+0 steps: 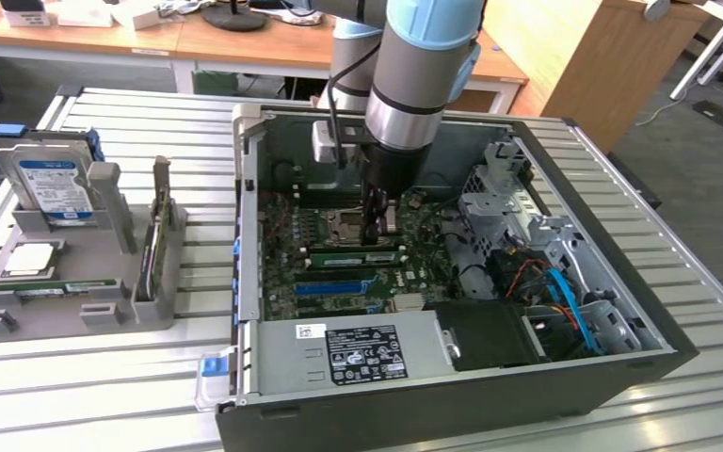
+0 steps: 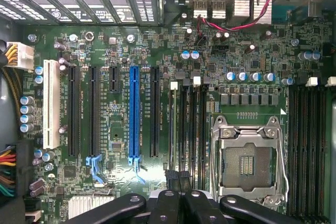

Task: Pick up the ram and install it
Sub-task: 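Press down the ram until it locks into place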

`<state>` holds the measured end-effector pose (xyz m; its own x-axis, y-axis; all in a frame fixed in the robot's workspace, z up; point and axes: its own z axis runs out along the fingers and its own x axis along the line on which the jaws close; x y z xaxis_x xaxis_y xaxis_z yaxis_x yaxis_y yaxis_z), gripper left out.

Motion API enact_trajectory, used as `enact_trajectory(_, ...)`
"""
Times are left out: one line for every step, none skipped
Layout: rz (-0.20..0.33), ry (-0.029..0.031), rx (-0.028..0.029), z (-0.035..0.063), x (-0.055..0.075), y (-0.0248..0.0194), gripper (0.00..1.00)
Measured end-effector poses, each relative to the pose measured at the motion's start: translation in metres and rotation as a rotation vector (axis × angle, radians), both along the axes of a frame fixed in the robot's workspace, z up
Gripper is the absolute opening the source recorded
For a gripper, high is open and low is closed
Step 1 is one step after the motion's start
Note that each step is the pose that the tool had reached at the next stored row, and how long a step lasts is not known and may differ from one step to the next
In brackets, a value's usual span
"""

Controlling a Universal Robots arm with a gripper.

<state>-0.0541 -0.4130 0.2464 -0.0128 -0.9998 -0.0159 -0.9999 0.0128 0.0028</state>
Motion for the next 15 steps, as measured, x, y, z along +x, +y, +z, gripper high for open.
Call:
enact_trajectory(0.0,0.0,0.0,0.0,0.0,0.0,0.11)
enact_trajectory(0.0,0.0,0.0,0.0,0.0,0.0,0.11)
enact_trajectory(0.0,0.0,0.0,0.0,0.0,0.0,0.11)
enact_trajectory(0.0,0.0,0.0,0.0,0.0,0.0,0.11)
enact_trajectory(0.0,-0.0001,0.0,0.0,0.0,0.0,0.11)
enact_trajectory(0.0,0.0,-0.0001,0.0,0.0,0.0,0.11)
enact_trajectory(0.0,0.0,-0.0001,0.0,0.0,0.0,0.11)
enact_trajectory(0.0,0.0,0.0,0.0,0.0,0.0,0.11)
enact_trajectory(-0.003,0.0,-0.0001,0.0,0.0,0.0,0.11)
enact_trajectory(-0.007,0.0,-0.0001,0.0,0.0,0.0,0.11)
enact_trajectory(-0.013,0.0,0.0,0.0,0.0,0.0,0.11)
enact_trajectory(-0.022,0.0,-0.0001,0.0,0.0,0.0,0.11)
enact_trajectory(-0.031,0.0,0.0,0.0,0.0,0.0,0.11)
enact_trajectory(-0.042,0.0,0.0001,0.0,0.0001,0.0,0.11)
enact_trajectory(-0.054,0.0,0.0001,0.0,0.0,0.0,0.11)
